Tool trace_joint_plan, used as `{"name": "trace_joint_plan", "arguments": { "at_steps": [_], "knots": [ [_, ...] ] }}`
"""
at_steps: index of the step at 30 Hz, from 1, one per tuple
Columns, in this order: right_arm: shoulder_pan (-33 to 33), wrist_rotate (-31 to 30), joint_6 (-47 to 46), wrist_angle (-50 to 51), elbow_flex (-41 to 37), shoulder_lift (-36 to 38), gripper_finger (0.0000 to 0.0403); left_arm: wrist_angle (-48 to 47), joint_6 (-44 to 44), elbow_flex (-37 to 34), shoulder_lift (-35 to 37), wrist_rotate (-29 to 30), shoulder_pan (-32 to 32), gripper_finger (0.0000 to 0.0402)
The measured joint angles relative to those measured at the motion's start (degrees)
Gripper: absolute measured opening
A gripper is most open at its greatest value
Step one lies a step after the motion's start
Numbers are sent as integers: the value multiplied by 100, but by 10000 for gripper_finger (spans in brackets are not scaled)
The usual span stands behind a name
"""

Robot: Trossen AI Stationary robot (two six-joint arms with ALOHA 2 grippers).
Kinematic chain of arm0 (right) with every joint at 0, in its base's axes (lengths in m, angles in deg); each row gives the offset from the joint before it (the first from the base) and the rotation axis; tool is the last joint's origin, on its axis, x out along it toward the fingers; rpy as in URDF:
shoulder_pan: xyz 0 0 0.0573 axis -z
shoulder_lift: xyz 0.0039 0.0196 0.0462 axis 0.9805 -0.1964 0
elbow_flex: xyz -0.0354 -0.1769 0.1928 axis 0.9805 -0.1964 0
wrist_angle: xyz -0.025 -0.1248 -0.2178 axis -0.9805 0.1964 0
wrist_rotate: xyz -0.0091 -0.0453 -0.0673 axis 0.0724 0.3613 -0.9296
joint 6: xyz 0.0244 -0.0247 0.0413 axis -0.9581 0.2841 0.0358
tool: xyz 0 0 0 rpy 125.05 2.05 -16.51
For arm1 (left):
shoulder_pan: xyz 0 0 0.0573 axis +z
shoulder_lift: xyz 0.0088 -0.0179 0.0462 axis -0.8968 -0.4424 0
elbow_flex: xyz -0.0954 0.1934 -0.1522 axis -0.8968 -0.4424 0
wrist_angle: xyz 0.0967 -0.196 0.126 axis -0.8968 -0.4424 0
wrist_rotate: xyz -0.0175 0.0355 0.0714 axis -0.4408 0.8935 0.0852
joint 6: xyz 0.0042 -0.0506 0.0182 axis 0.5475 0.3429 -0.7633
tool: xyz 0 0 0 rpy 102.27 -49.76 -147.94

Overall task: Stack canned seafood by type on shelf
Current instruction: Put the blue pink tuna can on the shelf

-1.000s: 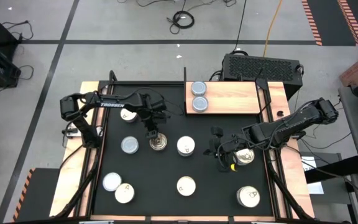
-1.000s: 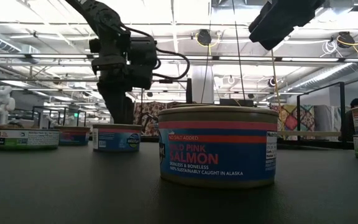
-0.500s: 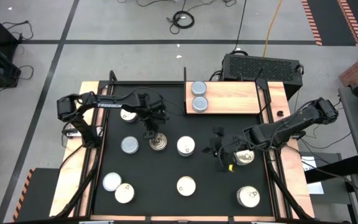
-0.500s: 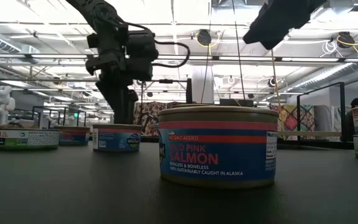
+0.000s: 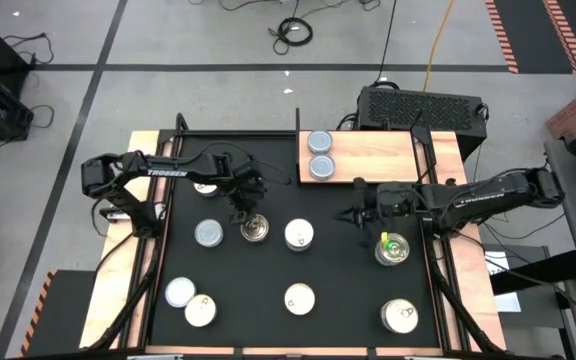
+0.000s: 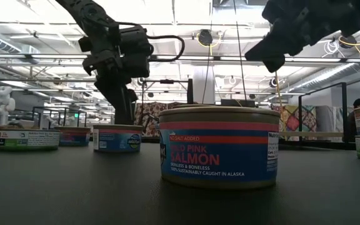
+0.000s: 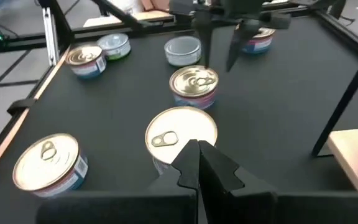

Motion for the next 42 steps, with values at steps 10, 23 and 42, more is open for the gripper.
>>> {"name": "trace_joint_plan", "arguments": {
  "at_steps": [10, 23, 42],
  "knots": [
    [290, 280, 115, 50, 0, 22, 0, 53, 232, -249, -22, -432, 390, 175],
    [742, 721, 385, 85, 0, 9, 0, 239, 555, -476, -23, -985, 620, 175],
    [751, 726, 366, 170, 0, 9, 0, 341, 705, -476, -411, -1035, 511, 169]
  ]
}}
